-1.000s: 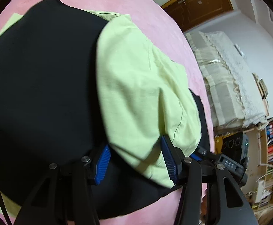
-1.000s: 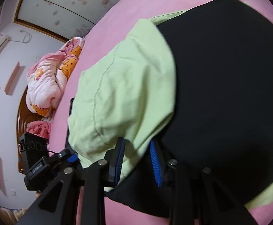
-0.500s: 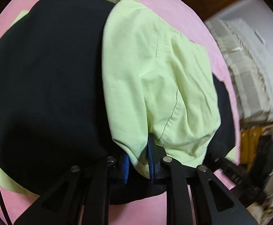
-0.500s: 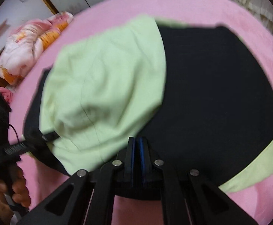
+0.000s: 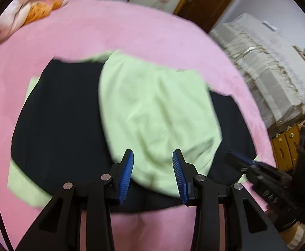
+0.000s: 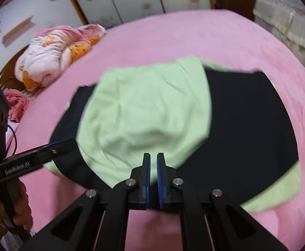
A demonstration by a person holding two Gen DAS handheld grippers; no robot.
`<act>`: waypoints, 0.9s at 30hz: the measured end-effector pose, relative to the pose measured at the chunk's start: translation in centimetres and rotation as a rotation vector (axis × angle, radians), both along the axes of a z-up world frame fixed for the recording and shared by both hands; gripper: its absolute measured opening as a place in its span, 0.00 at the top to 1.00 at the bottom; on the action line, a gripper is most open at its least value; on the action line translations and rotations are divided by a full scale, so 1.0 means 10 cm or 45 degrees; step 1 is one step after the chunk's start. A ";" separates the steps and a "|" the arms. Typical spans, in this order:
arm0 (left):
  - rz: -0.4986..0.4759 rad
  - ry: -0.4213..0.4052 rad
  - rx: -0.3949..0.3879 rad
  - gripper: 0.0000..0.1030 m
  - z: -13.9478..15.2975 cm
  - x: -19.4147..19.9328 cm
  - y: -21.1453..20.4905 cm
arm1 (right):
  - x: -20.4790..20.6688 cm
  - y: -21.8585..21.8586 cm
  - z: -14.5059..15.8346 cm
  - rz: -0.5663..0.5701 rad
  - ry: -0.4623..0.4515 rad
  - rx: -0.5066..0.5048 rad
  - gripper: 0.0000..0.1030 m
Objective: Fold large clothes
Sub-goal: 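Release the hood and smooth it flat with both grippers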
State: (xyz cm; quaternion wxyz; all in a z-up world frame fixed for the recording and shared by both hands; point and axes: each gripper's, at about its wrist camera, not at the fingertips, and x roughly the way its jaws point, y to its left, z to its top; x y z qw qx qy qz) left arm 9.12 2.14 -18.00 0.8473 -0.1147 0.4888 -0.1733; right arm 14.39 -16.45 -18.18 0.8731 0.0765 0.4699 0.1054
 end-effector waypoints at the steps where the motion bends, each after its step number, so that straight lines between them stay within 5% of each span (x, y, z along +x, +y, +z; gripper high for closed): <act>1: -0.001 -0.018 -0.012 0.65 0.03 0.05 -0.03 | 0.05 0.05 0.01 0.008 -0.019 0.002 0.94; 8: 0.103 -0.017 -0.108 0.65 -0.07 0.47 0.04 | 0.49 0.28 -0.20 0.032 -0.036 0.083 0.94; 11: 0.091 0.009 -0.072 0.65 -0.22 0.57 0.05 | 0.61 0.36 -0.34 0.059 -0.017 0.055 0.94; 16: 0.110 0.133 0.130 0.70 -0.68 0.77 0.04 | 0.74 0.18 -0.59 -0.024 0.014 -0.122 0.99; 17: 0.124 0.158 0.118 0.78 -0.76 0.80 0.09 | 0.77 0.06 -0.64 -0.056 0.025 -0.148 1.00; 20: 0.142 0.173 0.048 0.79 -0.82 0.84 0.18 | 0.82 -0.26 -0.68 -0.116 0.048 -0.080 1.00; 27: 0.118 0.169 0.117 0.78 -0.76 0.83 0.11 | 0.83 -0.34 -0.58 -0.138 0.104 -0.112 1.00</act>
